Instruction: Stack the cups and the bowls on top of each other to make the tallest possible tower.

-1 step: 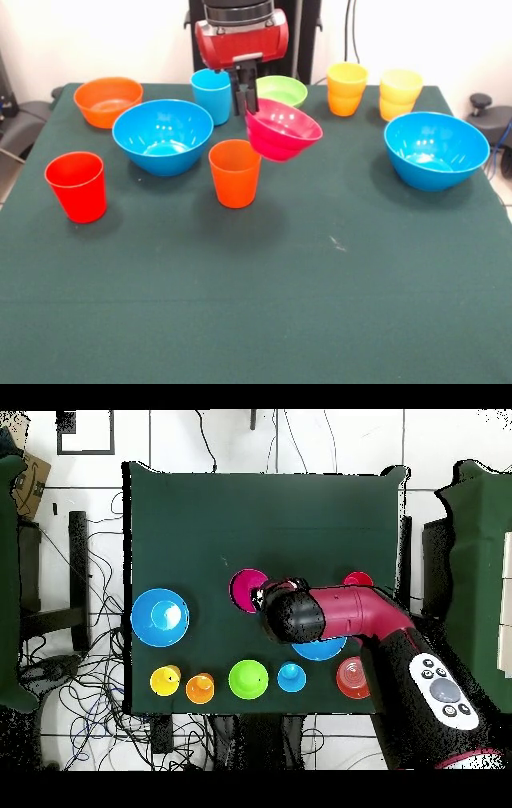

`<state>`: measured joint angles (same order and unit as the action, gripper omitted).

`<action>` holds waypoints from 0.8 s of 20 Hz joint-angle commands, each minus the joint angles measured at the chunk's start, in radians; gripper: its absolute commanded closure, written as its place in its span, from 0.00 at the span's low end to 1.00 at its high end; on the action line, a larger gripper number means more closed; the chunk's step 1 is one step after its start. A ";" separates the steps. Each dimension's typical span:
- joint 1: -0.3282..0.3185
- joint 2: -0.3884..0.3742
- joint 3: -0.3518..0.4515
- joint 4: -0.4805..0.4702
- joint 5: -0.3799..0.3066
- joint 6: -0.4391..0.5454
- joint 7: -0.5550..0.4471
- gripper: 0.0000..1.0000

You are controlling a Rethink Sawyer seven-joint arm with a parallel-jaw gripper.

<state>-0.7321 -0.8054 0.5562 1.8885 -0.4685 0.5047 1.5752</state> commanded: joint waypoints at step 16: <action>-0.144 0.141 0.129 0.014 -0.171 0.157 -0.277 1.00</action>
<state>-0.8715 -0.7245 0.6308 1.8896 -0.5537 0.5585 1.5752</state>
